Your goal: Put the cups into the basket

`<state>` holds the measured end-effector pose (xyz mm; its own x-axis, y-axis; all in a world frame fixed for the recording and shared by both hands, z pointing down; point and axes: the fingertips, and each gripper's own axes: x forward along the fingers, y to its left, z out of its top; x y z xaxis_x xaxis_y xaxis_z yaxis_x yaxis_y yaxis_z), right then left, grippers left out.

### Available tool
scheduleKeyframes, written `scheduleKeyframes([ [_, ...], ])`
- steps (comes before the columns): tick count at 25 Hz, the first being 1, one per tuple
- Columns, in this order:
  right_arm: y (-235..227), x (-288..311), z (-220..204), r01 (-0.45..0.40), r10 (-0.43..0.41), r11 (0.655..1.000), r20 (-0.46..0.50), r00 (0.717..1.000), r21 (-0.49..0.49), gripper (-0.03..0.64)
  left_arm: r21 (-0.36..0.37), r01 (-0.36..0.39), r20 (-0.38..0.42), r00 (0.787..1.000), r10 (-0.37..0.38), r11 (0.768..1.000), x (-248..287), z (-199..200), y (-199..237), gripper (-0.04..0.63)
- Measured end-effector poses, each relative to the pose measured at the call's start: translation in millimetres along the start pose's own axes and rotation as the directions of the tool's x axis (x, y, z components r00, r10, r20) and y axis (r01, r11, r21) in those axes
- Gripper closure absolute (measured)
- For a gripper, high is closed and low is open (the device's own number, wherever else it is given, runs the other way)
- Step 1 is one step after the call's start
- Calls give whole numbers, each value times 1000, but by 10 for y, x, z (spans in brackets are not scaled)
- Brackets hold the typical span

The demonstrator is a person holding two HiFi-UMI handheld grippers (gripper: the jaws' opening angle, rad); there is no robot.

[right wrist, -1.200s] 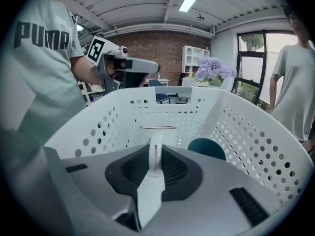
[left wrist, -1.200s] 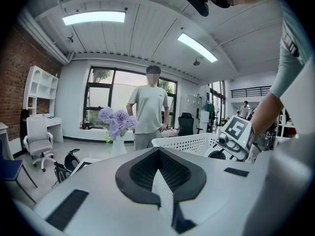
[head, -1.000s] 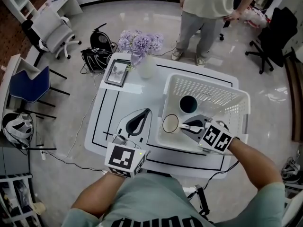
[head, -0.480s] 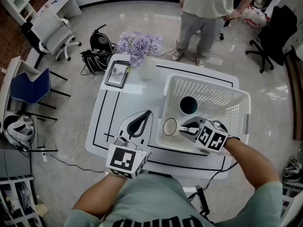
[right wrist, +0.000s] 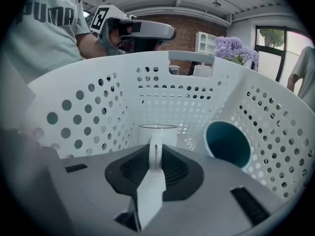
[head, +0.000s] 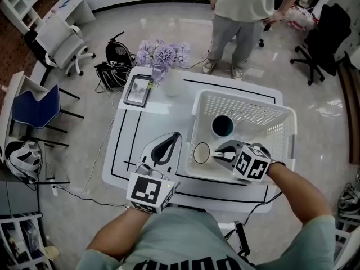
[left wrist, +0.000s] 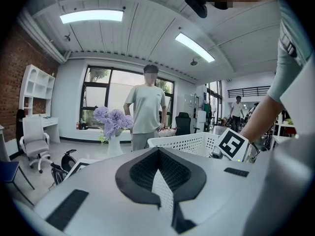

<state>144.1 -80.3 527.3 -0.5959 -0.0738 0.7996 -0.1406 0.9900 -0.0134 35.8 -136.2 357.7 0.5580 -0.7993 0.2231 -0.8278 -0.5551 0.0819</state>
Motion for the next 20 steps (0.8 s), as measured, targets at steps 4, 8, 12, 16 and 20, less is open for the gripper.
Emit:
scheduleKeyframes([
  [4,37,-46,-115,-2,2,1000,-15,1000,-14,551,4,6,1,1000,-6,1000,-6,12,-8,592],
  [8,56,-53,-367,0,-2,1000,-104,995,-24,478,5,13,5,1000,-13,1000,3,31,-33,592],
  [12,51,-60,-559,6,-13,999,-164,986,-44,474,0,13,4,1000,-13,1000,13,40,-37,592],
  [16,42,-67,-739,14,-29,997,-216,976,-72,475,3,21,-3,1000,-21,1000,24,-6,-58,592],
  [20,2,-66,-777,34,-55,995,-227,972,-96,476,5,26,-3,1000,-26,1000,21,-2,-81,592],
])
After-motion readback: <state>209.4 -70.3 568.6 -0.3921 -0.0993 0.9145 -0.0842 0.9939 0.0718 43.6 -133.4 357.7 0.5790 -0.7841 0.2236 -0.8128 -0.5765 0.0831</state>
